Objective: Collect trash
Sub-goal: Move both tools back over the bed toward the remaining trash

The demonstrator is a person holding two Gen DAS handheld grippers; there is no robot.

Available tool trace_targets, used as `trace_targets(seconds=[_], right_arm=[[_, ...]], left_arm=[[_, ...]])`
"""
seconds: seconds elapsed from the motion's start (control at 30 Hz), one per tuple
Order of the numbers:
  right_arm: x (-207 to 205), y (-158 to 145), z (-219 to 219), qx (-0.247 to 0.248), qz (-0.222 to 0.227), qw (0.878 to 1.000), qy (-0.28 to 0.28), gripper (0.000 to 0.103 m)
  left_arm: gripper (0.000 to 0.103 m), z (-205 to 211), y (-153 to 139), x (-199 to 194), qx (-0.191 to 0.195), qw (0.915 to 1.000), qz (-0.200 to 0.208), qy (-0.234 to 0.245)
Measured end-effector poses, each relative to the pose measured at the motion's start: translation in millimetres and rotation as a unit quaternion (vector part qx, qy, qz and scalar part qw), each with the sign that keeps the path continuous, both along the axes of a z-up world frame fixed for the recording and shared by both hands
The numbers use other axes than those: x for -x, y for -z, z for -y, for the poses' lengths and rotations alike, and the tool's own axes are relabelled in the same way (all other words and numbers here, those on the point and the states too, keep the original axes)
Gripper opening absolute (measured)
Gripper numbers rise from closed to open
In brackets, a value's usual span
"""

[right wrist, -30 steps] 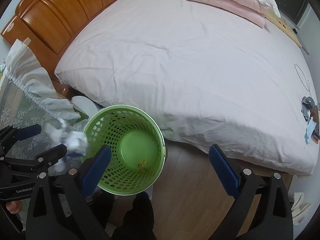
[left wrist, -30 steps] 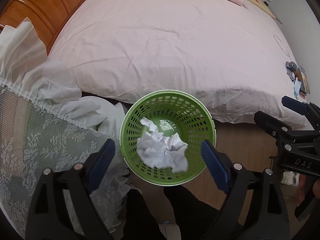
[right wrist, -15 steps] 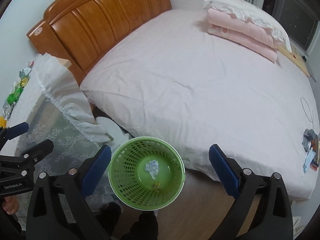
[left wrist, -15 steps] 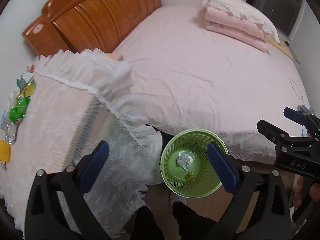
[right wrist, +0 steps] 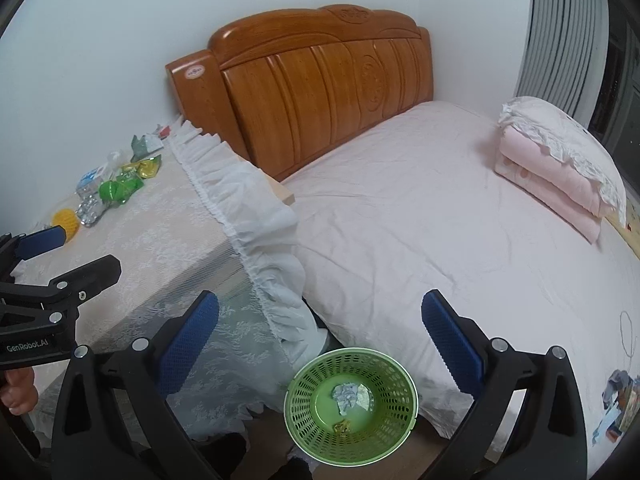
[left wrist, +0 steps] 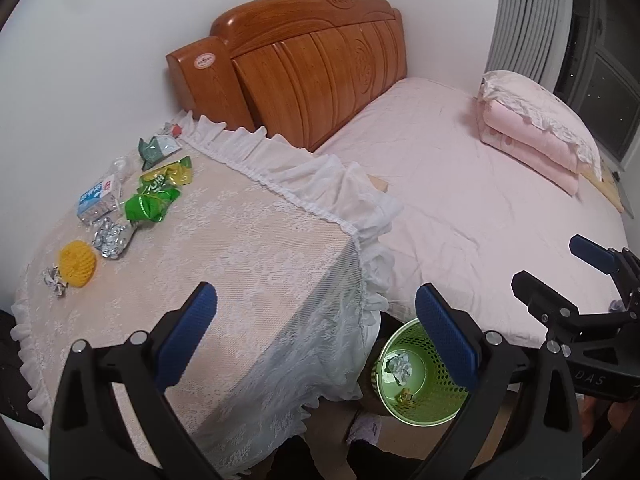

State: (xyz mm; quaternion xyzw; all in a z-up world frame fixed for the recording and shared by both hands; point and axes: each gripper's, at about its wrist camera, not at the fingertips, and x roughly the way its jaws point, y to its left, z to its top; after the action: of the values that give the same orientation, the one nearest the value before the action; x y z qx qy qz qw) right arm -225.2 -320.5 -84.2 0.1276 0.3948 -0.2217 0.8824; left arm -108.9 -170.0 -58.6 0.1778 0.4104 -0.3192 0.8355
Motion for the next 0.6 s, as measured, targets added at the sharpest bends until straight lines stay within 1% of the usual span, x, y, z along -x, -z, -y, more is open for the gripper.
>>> trace_targets(seconds=[0.1,0.33,0.47,0.6], right_arm=[[-11.6,-4.4,-12.4,0.004,0.0,1.0,-0.017,0.101],[-46.4,-8.8,-40.2,-0.003,-0.002,0.999,-0.053,0.101],[-78.5,-13.5,-58.3,-0.009,0.004,0.997,-0.078,0.101],[-115.8,-16.2,-78.2,-0.019,0.006,0.995,-0.1,0.101]], left_arm=[[0.095,-13.4,-2.0,-9.4,0.008,0.9998,-0.004,-0.018],[0.095,-46.4,0.1,-42.6,0.007,0.9977,-0.006,-0.068],[0.095,-72.9,2.9,-74.1,0.002,0.9942,-0.005,-0.107],[0.095,-107.7,11.9,-116.6,-0.006,0.988,-0.006,-0.154]])
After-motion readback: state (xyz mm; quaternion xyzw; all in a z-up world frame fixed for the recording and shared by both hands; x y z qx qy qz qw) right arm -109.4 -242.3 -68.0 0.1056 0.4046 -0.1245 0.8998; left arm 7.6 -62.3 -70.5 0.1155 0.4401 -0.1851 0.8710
